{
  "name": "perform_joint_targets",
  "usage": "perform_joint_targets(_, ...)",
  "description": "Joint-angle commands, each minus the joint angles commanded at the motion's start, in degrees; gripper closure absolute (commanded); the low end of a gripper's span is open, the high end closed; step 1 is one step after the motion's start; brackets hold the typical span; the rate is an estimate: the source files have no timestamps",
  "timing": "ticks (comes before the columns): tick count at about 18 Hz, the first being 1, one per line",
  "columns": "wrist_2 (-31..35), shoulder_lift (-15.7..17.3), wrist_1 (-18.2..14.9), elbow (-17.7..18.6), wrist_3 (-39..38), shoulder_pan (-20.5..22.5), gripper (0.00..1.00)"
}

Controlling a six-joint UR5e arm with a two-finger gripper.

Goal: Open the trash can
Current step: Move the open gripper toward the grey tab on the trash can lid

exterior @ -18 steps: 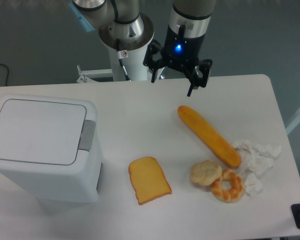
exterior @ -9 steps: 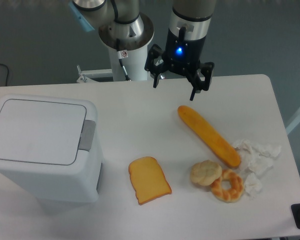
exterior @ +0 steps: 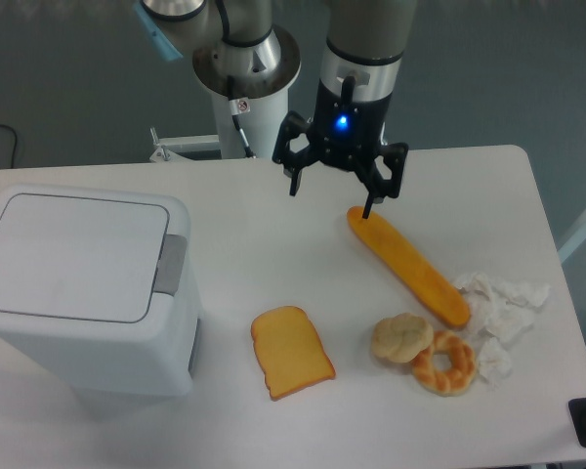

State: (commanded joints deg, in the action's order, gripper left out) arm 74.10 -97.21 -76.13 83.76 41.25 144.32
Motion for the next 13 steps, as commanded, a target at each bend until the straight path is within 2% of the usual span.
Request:
perform_joint_targets(3,-3.61,-0.09,2.12,-0.09,-5.82,-0.27,0.0)
perform_joint_targets(5,-3.96,-0.09,2.21,0.0,-6.61,-0.44,0.0)
perform_joint_targets(9,-8.7,-0.88,2.82,-0.35,-18.02,-0.71,0.0)
perform_joint_targets(13,-11.61,-1.32,3.97,-0.53,-24.45,-0.8,0.0)
